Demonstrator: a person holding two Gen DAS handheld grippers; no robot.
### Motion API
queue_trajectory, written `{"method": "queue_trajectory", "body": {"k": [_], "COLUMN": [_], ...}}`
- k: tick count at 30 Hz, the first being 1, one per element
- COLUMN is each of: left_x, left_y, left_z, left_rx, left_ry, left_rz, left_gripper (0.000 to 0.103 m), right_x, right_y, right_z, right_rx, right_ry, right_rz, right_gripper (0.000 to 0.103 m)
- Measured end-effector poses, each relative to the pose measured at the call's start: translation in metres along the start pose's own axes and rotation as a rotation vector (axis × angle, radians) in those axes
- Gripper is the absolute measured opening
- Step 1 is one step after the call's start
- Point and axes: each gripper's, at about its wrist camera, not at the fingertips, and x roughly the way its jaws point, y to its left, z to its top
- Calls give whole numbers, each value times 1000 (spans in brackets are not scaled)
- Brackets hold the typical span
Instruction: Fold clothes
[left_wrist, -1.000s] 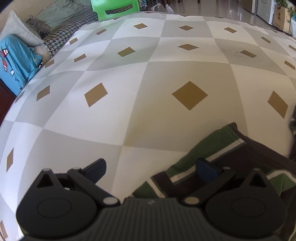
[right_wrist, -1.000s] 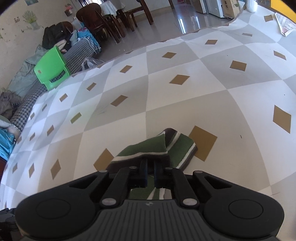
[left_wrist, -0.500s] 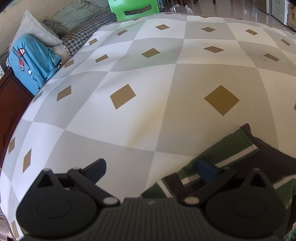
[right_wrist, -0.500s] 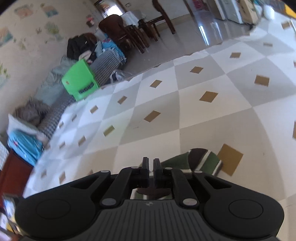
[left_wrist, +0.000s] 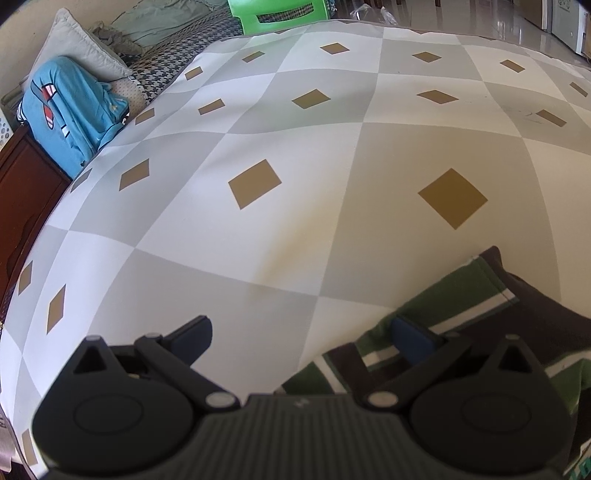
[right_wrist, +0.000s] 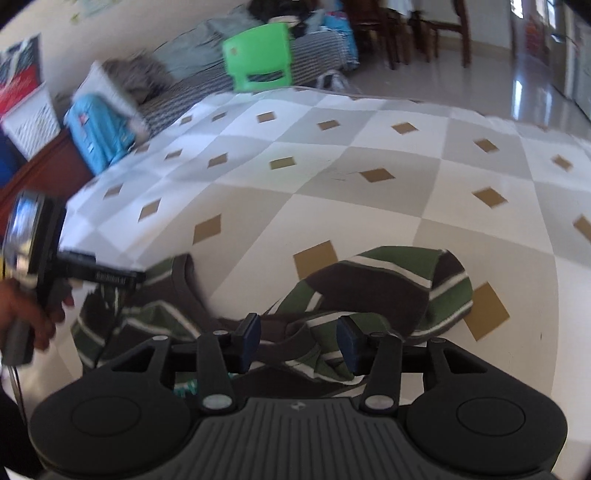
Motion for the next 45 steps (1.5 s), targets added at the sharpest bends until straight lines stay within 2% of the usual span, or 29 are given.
{"method": "queue_trajectory", "body": {"k": [7, 18, 19, 20, 23, 26, 35, 40, 42, 43, 45], "left_x": [1, 3, 3, 3, 3, 4, 1, -17, -27, -31, -39], "left_y": [4, 14, 14, 15, 17, 20, 25, 20, 17, 14, 6], "left_z": [-1, -2, -2, -2, -3, -3, -2, 4, 7, 8, 9], "left_rx": [-6, -20, -20, -21, -22, -20, -39, -47, -51, -50, -36], "left_ry": [9, 24, 25, 26, 30, 32, 33, -25, -54, -66, -92], "left_rz": [4, -4, -4, -5, -4, -1, 45, 42, 22, 7, -20], "left_gripper": [103, 103, 103, 103, 103, 103, 103, 103, 103, 103, 103], "right_x": [10, 38, 40, 42, 44, 42, 39, 54, 59, 58, 53], "right_y": [26, 36, 36, 36, 37, 38, 54, 57, 58, 56, 52], "right_z": [-10, -20, -19, -17, -10, -2, 33, 50, 56, 58, 61], "right_rx": [-215, -345, -342, -332, -291, -255, -140, -62, -36, -21, 10], "right_ry": [14, 52, 56, 62, 54, 10, -221, -269, -277, -286, -305], "right_rz": [-48, -174, -179, -178, -184, -206, -259, -254, -255, -253, -247], "right_gripper": [47, 46, 42, 33, 14, 8, 7, 8, 13, 24, 27]}}
